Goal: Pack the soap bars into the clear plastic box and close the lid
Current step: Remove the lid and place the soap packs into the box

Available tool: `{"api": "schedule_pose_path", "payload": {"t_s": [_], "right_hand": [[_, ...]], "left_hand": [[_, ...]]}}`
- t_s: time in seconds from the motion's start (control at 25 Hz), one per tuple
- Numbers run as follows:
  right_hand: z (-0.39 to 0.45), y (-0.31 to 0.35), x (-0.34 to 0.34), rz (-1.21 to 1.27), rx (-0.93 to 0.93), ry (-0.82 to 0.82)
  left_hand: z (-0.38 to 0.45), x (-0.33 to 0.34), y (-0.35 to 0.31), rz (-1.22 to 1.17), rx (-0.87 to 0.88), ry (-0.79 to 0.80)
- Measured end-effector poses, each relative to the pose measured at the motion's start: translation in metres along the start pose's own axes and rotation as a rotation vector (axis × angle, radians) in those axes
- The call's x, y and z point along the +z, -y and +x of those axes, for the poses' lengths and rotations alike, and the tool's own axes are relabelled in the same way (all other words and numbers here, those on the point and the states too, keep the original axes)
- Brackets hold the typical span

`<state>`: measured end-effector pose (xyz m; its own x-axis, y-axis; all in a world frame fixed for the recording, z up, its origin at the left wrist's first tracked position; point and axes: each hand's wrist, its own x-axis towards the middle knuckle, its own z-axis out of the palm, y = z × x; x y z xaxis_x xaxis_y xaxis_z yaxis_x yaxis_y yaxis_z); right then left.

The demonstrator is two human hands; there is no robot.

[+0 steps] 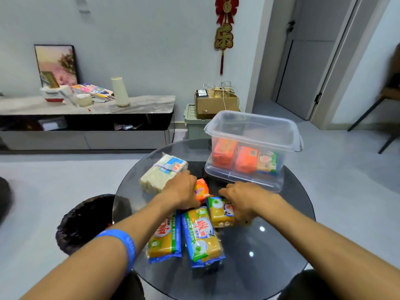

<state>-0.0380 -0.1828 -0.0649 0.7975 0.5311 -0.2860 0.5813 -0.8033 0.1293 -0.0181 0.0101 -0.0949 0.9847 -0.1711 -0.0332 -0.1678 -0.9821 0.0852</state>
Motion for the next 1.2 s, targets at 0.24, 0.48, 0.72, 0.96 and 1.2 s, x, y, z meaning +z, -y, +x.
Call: {"api": "schedule_pose_path", "payload": {"t_s": [0.24,0.48,0.72,0.96,1.2], "right_hand": [[-0.029,-0.029,-0.019,0.157,0.077,-0.174],[-0.043,-0.130,-0.136,0.056,0.095,-0.533],[0.001,-0.202,-0.150,-0.402,0.058,-0.343],[0.040,-0.241,-0.102,-0.339,0.024,-0.215],[0.055,-0.229,-0.093,-0.256,0.016,0.100]], "left_hand": [[-0.002,-0.063,-0.001,-0.408,-0.046,-0.488],[0.055,-0.169,-0.046,-0.691,-0.049,-0.516],[0.144,-0.179,-0.110,-0.694,-0.169,-0.304],[0.215,-0.127,-0.133,-0.703,-0.217,-0.057],[0.222,-0.089,-0.130,-0.473,-0.158,0.248]]}}
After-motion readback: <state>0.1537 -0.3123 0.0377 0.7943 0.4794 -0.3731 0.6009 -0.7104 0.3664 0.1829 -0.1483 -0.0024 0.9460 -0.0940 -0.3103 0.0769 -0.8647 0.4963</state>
